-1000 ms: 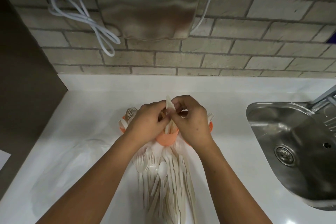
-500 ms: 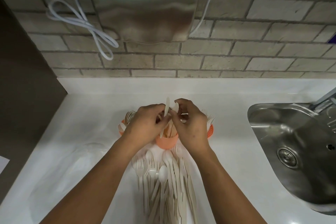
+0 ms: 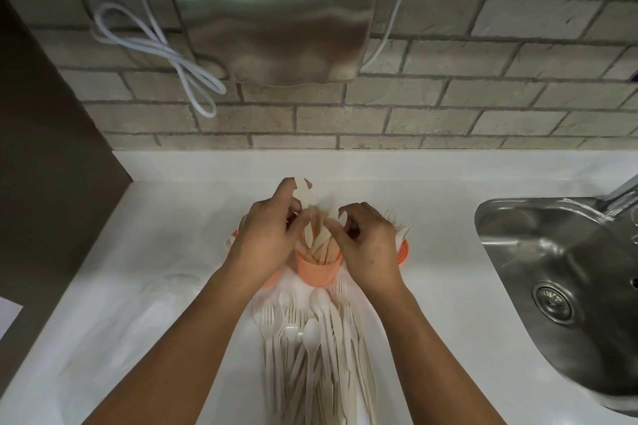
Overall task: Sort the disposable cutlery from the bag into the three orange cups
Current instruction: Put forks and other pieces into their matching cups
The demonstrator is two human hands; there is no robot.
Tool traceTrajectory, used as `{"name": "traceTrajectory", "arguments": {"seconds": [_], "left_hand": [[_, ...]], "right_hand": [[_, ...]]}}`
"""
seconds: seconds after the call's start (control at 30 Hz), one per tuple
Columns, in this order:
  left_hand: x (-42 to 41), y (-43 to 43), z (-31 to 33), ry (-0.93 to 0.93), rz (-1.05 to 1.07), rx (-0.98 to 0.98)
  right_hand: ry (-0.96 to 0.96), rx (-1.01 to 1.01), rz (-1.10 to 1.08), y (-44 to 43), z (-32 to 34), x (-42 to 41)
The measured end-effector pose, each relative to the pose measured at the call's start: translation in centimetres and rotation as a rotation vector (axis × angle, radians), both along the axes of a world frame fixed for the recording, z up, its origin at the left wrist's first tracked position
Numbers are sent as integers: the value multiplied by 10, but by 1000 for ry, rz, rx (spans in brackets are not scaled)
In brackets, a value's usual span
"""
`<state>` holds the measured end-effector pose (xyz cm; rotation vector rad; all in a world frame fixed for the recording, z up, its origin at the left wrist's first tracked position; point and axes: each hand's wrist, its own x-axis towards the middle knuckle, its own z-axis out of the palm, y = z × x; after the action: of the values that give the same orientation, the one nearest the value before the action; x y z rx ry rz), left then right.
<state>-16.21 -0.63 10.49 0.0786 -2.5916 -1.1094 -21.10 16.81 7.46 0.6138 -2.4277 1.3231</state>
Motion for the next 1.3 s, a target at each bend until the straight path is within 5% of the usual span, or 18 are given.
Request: {"name": "traceTrajectory", "arguments": {"seconds": [0.17,0.33,0.6,0.8,0.97,1.17,1.3], "left_hand": [[1,6,-5,-94,-27,-122],[3,9,-10,-45,19,-100],[-1,1,-23,105,38,-147],[8,2,-17,129,-9,-122],[37,9,-6,248,55,-40],[97,16,-12,76,146,173],[119,10,-36,-329,98,31]], "right_hand": [[-97,128,76,0,0,-5],[-150,37,77,2,0,-5],[23,173,117,0,-8,-6],[201,529,17,-3,-17,-2],[267,532,-39,2,2,13],[180,492,-64,33,0,49],[-179,544,-40,60,-12,81]]}}
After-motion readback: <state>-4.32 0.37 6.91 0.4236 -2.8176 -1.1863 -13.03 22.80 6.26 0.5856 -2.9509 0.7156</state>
